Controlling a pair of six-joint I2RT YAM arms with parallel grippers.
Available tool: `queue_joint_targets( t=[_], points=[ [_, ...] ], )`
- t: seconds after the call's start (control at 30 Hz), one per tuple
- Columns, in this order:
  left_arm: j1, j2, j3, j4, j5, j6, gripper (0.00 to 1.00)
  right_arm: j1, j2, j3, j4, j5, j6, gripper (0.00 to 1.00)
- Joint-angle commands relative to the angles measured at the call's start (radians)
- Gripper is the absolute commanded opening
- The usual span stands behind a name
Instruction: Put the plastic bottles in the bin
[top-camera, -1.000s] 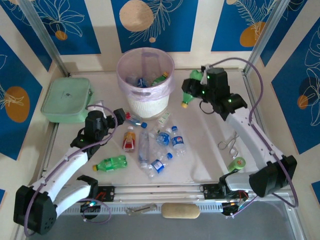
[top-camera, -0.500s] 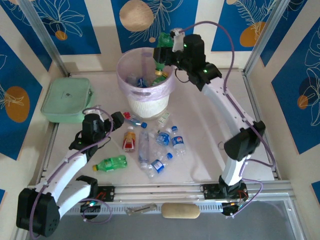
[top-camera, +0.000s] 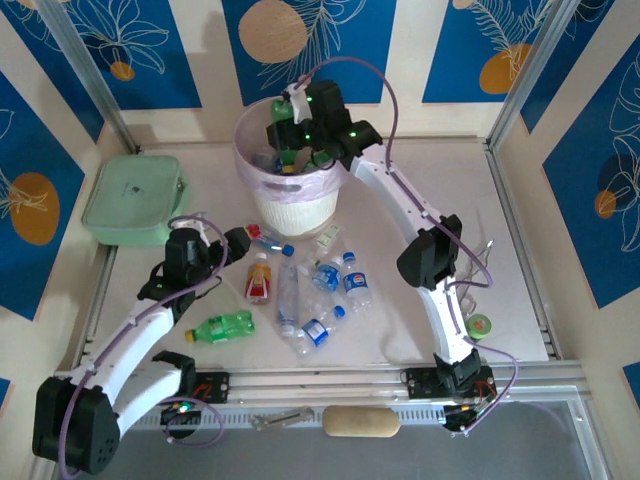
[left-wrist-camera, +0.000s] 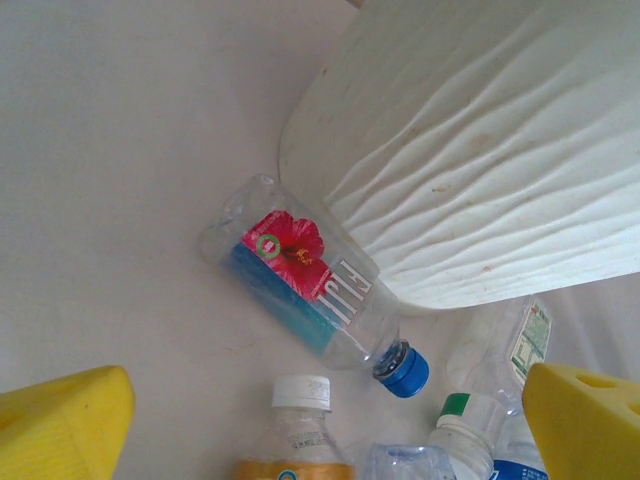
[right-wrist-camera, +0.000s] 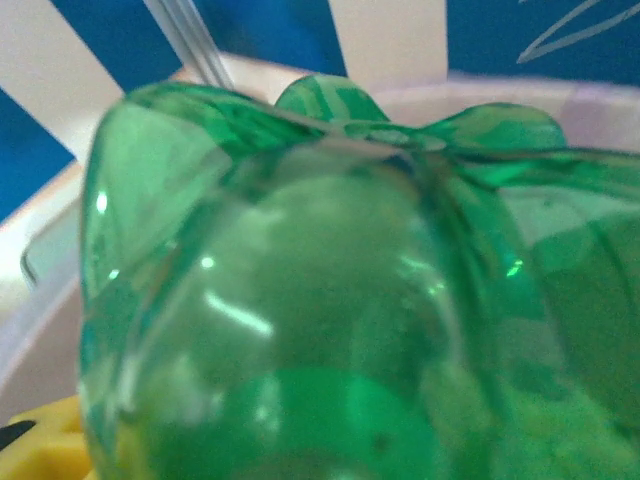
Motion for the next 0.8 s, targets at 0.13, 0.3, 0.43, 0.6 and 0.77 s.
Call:
queue_joint_targets(
  t=[0.13,0.3,0.43,0.6,0.77],
  points=[
    [0.01,-0.017,0.012,-0.004,0.01,0.021,0.99,0.032,0.036,0.019,-0.133,-0.023,-0.044,0.54],
    [0.01,-0.001,0.015,0.011,0.012,0.014,0.99,0.039,0.061,0.022,-0.157,-0.019,-0.05,0.56],
    [0.009,0.004,0.015,0.019,0.012,0.012,0.99,0.039,0.085,0.05,-0.182,-0.017,-0.056,0.57],
    [0.01,0.002,0.015,0.014,0.008,0.009,0.99,0.039,0.089,0.062,-0.184,-0.017,-0.057,0.57],
    [0.01,0.002,0.012,0.018,0.005,0.003,0.99,0.04,0.088,0.07,-0.178,-0.015,-0.057,0.67]
  ],
)
